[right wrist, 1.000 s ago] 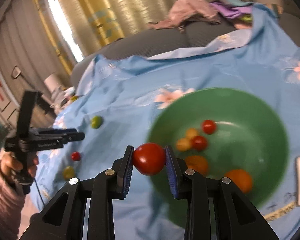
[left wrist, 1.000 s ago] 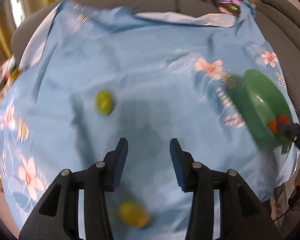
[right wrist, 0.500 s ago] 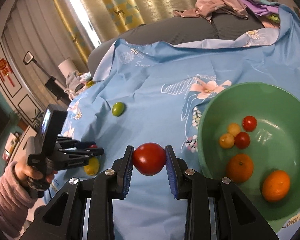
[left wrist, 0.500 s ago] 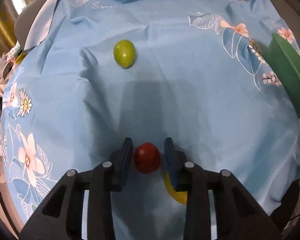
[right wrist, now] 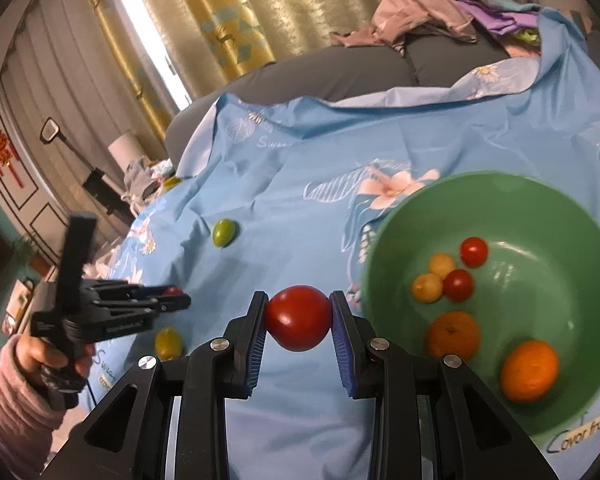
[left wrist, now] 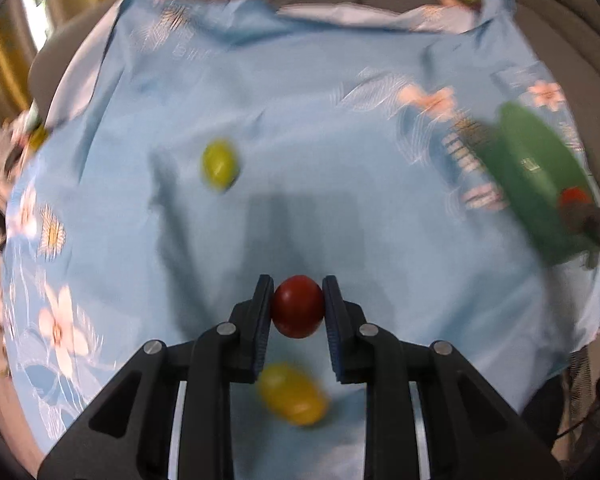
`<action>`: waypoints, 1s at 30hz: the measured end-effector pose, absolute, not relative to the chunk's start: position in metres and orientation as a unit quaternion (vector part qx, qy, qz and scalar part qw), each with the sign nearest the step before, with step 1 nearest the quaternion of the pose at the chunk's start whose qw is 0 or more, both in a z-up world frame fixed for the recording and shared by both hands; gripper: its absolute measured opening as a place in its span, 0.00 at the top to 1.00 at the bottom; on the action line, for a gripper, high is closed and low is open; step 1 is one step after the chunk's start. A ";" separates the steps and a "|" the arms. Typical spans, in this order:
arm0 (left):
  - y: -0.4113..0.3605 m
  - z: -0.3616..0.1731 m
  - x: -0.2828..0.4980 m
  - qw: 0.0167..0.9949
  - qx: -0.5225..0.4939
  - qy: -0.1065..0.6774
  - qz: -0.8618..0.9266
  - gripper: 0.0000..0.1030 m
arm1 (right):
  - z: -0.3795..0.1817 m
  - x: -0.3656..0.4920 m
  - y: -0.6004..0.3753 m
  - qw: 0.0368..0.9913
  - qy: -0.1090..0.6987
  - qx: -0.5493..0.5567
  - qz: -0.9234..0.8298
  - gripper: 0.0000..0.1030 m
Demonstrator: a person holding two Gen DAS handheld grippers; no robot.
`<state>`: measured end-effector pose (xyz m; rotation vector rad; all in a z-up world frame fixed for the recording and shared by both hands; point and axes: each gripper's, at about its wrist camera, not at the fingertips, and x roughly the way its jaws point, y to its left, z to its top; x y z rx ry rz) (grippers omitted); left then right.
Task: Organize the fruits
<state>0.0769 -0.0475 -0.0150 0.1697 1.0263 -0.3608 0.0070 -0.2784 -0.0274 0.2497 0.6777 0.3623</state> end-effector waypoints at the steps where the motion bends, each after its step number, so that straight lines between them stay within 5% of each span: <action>1: -0.057 -0.006 0.074 0.855 0.084 0.478 -0.183 0.77 | -0.026 0.005 -0.282 0.921 0.326 0.123 0.172 0.68; 11: -0.157 0.046 0.060 0.853 0.128 0.407 -0.300 0.77 | -0.011 -0.009 -0.325 0.936 0.300 0.137 0.119 0.68; 30: -0.256 0.031 0.067 0.816 0.173 0.408 -0.370 0.76 | -0.023 -0.017 -0.385 0.937 0.306 0.164 0.044 0.68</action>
